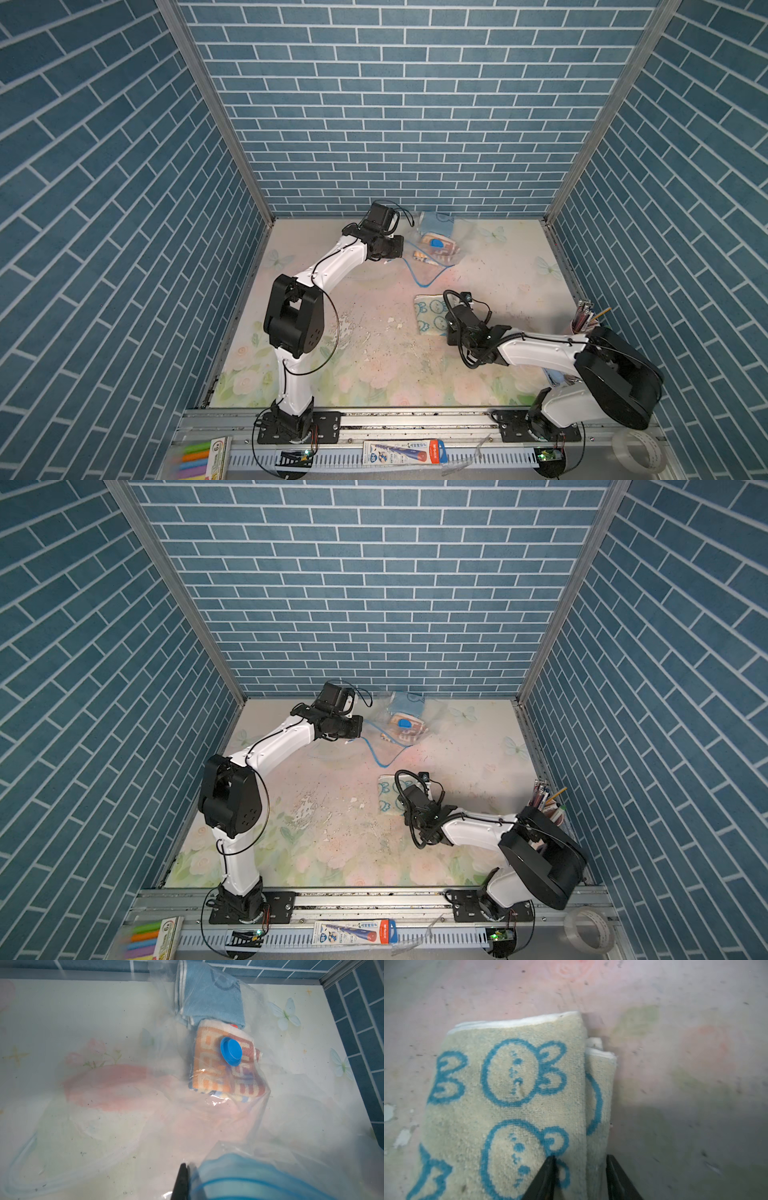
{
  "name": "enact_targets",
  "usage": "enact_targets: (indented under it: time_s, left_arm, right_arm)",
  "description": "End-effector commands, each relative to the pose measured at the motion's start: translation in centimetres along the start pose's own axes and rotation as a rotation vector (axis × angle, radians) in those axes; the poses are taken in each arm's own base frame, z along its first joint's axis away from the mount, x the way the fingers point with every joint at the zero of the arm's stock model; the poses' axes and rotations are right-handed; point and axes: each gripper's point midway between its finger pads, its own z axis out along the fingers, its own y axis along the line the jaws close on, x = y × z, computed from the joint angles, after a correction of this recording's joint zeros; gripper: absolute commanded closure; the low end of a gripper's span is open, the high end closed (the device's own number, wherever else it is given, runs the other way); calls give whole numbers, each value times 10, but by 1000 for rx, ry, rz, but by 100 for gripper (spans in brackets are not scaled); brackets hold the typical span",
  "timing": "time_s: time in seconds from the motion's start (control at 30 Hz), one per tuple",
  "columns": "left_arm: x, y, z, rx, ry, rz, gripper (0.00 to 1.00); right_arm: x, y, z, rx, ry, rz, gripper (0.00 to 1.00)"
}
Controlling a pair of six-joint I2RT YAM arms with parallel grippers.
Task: Place the folded towel into the vacuum bag
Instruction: Move the towel to the center of the board.
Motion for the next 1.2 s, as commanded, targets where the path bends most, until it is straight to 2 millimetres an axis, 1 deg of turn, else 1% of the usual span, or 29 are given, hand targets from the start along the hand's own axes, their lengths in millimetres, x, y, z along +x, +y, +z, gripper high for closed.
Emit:
enact_targets:
  time_s: [0.0, 0.07, 0.17, 0.23, 0.3, 0.37, 0.4, 0.47, 0.53, 0.67, 0.77, 0.83, 0.9, 1.0, 1.07, 1.17]
  left_arm:
    - [1, -4, -12, -28, -44, 4, 100]
    - [9, -6, -17, -33, -48, 8, 100]
    - [20, -6, -23, -51, -52, 20, 100]
    - [27, -3, -25, -63, -52, 22, 100]
    - [33, -1, -27, -72, -44, 22, 100]
    - [39, 3, -28, -87, -31, 30, 100]
    - [43, 5, -28, -94, -25, 35, 100]
    - [46, 8, -29, -104, -25, 37, 100]
    - [49, 10, -30, -109, -28, 36, 100]
    - [56, 11, -29, -108, -24, 45, 100]
    - [66, 11, -31, -114, -14, 64, 100]
    - [75, 12, -34, -125, -6, 79, 100]
    - [87, 14, -38, -136, -6, 86, 100]
    - [106, 19, -44, -153, -10, 80, 100]
    - [119, 22, -48, -161, -13, 77, 96]
    - [135, 27, -52, -176, -11, 84, 95]
  right_arm:
    - [23, -52, -15, 159, 53, 56, 57]
    - [18, -58, -25, 150, 25, 78, 56]
    - [-1, -57, -45, 105, -50, 103, 52]
    - [-22, -50, -64, 40, -119, 121, 49]
    - [-43, -47, -86, -14, -195, 151, 48]
    - [-60, -47, -104, -49, -256, 182, 47]
    - [-68, -49, -112, -54, -278, 204, 44]
    - [-82, -53, -125, -61, -291, 236, 41]
    - [-96, -50, -133, -77, -260, 247, 40]
    - [-126, -33, -140, -146, -159, 272, 35]
    - [-147, -21, -134, -217, -132, 336, 32]
    - [-161, -16, -122, -266, -114, 395, 30]
    - [-169, -13, -107, -287, -89, 430, 29]
    - [-169, -6, -77, -319, -7, 448, 28]
    - [-165, -1, -57, -340, 39, 448, 27]
    - [-159, 8, -32, -366, 98, 432, 27]
